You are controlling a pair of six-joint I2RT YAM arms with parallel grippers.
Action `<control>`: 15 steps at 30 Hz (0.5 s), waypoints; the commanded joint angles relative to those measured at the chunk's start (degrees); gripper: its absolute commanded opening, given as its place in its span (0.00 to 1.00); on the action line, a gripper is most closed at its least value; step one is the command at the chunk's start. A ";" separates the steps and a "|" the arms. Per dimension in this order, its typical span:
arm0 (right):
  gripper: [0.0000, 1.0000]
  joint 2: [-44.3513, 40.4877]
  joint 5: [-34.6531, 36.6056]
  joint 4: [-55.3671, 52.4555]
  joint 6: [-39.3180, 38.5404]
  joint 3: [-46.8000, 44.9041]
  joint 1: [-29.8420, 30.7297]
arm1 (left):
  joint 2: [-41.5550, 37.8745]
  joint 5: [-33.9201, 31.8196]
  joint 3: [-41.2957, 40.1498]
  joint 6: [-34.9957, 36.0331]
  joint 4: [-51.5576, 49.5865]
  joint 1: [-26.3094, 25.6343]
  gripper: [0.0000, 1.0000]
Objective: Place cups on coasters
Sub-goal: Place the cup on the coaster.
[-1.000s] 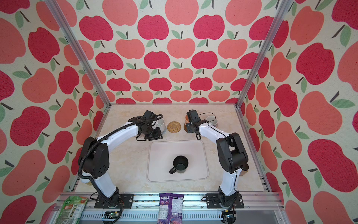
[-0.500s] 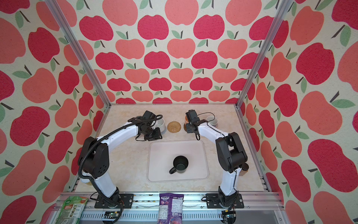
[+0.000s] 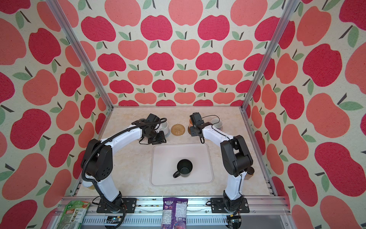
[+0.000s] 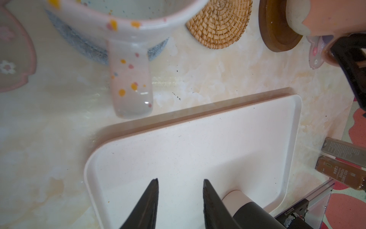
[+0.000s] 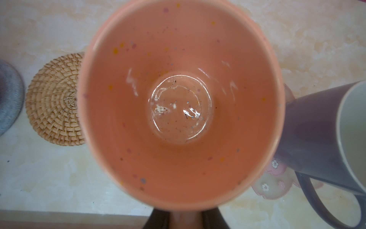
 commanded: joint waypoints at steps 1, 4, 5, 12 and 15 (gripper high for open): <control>0.00 -0.02 0.73 2.99 1.07 1.27 -0.03 | 0.44 0.51 0.06 0.86 -0.06 0.47 0.40; 0.00 0.12 0.93 2.66 1.08 1.22 -0.03 | 0.40 0.89 -0.26 0.40 0.46 0.39 0.40; 0.00 0.20 0.90 2.66 1.13 1.17 -0.03 | 0.39 0.97 -0.34 0.35 0.53 0.43 0.40; 0.00 0.17 1.12 2.71 1.39 0.71 -0.29 | 0.09 0.94 -0.26 0.40 0.42 0.39 0.40; 0.00 0.05 1.05 2.45 1.57 0.44 -0.47 | 0.01 0.99 -0.43 0.36 0.42 0.39 0.40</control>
